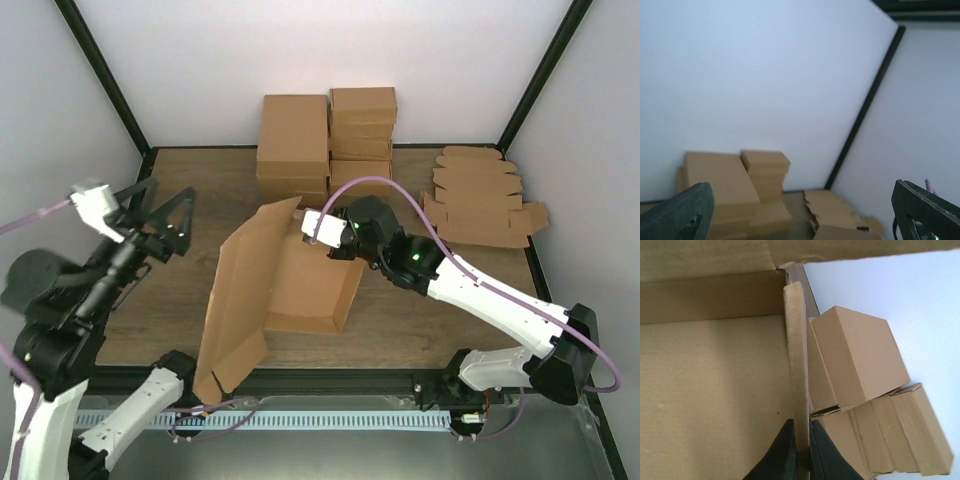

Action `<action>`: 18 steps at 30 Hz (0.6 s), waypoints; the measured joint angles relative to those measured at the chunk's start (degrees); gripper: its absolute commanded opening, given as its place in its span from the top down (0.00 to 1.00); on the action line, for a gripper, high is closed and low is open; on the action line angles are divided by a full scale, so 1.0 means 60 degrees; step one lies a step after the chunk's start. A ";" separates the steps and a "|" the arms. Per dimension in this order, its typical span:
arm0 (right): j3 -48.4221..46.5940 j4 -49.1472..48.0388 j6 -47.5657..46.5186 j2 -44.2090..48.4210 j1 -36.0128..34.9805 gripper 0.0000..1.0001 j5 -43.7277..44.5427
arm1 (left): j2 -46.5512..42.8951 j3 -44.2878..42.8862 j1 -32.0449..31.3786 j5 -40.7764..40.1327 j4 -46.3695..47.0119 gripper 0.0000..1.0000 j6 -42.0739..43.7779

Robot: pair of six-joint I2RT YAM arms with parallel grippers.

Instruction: Fold the paper box

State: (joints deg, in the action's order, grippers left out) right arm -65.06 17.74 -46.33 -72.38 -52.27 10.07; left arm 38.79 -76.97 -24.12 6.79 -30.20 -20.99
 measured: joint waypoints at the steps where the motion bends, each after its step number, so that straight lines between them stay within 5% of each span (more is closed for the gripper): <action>1: -0.0102 0.0102 0.0401 0.0011 0.0000 0.99 -0.0051 | -0.0175 -0.0171 0.0000 -0.0277 -0.0062 0.00 0.0080; 13: -0.0514 0.2025 0.6018 -0.0066 0.0321 0.99 -0.0557 | -0.0856 -0.0656 -0.0007 -0.2951 -0.1078 0.00 0.0954; 18: -0.0597 0.2834 0.8036 -0.0659 0.1246 0.99 -0.1963 | -0.1169 -0.0838 -0.0007 -0.3439 -0.1031 0.00 0.1169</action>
State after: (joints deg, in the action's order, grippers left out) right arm -68.64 34.74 1.89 -76.34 -44.80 -1.72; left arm 31.77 -82.00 -24.16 -13.85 -36.38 -13.98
